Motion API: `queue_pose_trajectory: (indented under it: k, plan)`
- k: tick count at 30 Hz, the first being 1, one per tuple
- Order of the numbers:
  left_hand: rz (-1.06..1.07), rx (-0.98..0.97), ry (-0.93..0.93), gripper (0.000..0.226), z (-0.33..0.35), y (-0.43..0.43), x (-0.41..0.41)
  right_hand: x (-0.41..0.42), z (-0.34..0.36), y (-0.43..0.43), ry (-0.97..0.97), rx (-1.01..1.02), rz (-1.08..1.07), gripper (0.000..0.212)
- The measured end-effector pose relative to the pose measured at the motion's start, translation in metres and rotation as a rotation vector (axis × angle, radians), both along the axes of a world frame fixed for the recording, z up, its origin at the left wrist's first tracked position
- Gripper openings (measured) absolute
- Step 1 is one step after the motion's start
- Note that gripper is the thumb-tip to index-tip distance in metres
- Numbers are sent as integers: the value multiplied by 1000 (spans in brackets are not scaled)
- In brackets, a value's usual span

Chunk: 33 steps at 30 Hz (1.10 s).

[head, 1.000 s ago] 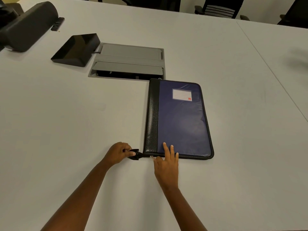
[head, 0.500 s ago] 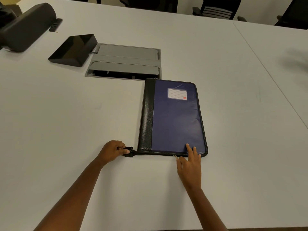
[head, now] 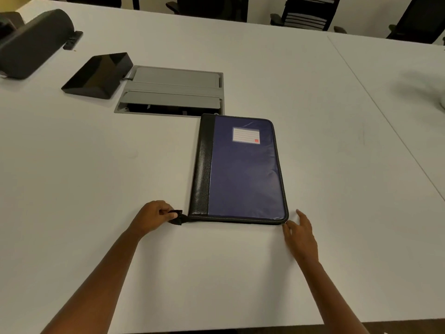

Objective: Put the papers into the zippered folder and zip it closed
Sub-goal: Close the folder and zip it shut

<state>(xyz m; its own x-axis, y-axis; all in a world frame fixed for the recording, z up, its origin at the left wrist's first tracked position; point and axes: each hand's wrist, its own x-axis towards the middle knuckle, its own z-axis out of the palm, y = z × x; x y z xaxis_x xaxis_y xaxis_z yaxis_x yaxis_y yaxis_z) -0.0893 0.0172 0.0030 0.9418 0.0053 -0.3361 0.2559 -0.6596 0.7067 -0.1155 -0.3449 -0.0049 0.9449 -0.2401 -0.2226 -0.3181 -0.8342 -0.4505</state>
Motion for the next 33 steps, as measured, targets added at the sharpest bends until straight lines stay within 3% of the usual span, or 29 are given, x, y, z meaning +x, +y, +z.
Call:
queue_pose_trajectory:
  k: [1, 2, 7, 14, 28, 33]
  plan:
    - [11, 11, -37, 12, 3, -4, 0, -1, 0, 0, 8, 2, -2, 28]
    - [23, 52, -95, 11, 4, -9, 1, -1, 0, -1, 3, 8, -6, 28]
    - [-115, 258, -362, 39, 11, -60, 6, -1, 3, -4, -82, 33, -38, 24]
    - [-573, 502, -215, 65, -8, -160, 6, 0, 1, -6, -171, 75, -86, 20]
    - [-764, 714, -220, 68, -16, -248, 22, 3, -13, -11, -268, 144, -143, 15]
    - [-850, 811, -232, 58, -7, -261, 26, 5, -19, -12, -292, 110, -129, 11]
